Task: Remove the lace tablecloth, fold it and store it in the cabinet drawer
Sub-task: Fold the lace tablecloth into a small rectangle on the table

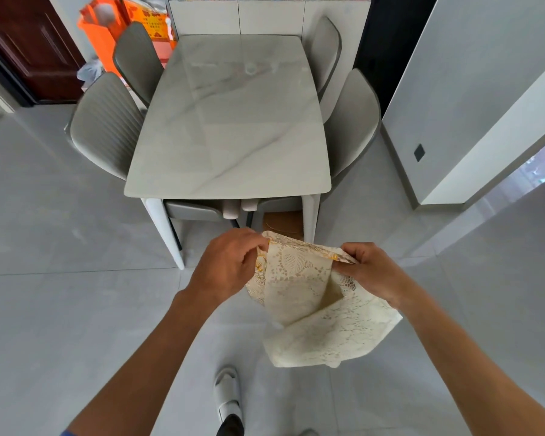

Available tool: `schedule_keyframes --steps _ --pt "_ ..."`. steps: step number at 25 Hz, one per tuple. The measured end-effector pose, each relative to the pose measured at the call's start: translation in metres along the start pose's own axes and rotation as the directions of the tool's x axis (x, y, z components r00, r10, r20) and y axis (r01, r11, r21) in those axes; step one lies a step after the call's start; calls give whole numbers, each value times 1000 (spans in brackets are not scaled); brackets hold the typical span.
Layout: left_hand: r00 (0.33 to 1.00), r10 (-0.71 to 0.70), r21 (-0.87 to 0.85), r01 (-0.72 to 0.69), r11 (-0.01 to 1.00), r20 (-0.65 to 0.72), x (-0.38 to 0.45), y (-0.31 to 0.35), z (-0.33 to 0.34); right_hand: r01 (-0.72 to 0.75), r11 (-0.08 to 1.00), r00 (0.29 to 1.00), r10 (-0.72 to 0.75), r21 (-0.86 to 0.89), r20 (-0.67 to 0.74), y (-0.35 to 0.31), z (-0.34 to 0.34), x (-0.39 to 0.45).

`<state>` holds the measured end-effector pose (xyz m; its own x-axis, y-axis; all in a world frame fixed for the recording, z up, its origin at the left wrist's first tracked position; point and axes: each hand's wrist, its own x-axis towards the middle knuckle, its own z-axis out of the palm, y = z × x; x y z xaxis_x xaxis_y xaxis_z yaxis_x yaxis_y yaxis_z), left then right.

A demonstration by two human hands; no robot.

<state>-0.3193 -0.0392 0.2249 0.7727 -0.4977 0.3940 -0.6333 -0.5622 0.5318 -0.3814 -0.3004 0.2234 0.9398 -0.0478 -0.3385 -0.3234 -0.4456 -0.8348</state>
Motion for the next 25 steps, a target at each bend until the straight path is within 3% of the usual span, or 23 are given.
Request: schedule_keyframes --steps 3,7,9,11,16,19,22,25 --pt "962 -269 -82 273 959 50 12 0 1 16 999 1000 -16 -34 6 2 -2 0" --pt "844 -308 -165 412 896 439 27 -5 1 10 998 1000 -12 -67 -24 13 -4 4" --pt "825 -275 -102 369 924 494 32 -1 4 16 996 999 -18 -90 -29 18 -2 7" --pt "868 -212 -14 244 970 448 36 5 12 23 994 999 -27 -110 -36 20 -1 9" --pt "906 -143 -46 175 983 399 43 16 19 51 977 995 -67 -205 -71 28 -8 9" --pt "903 -67 -59 101 993 425 52 29 14 211 935 965 -246 -287 -92 28 -10 3" --pt "913 -5 -67 35 997 408 63 42 10 416 830 876 -475 -372 -82 24 2 -2" --pt "915 26 -63 -1 998 403 70 48 4 510 764 803 -588 -395 -100 27 19 -2"
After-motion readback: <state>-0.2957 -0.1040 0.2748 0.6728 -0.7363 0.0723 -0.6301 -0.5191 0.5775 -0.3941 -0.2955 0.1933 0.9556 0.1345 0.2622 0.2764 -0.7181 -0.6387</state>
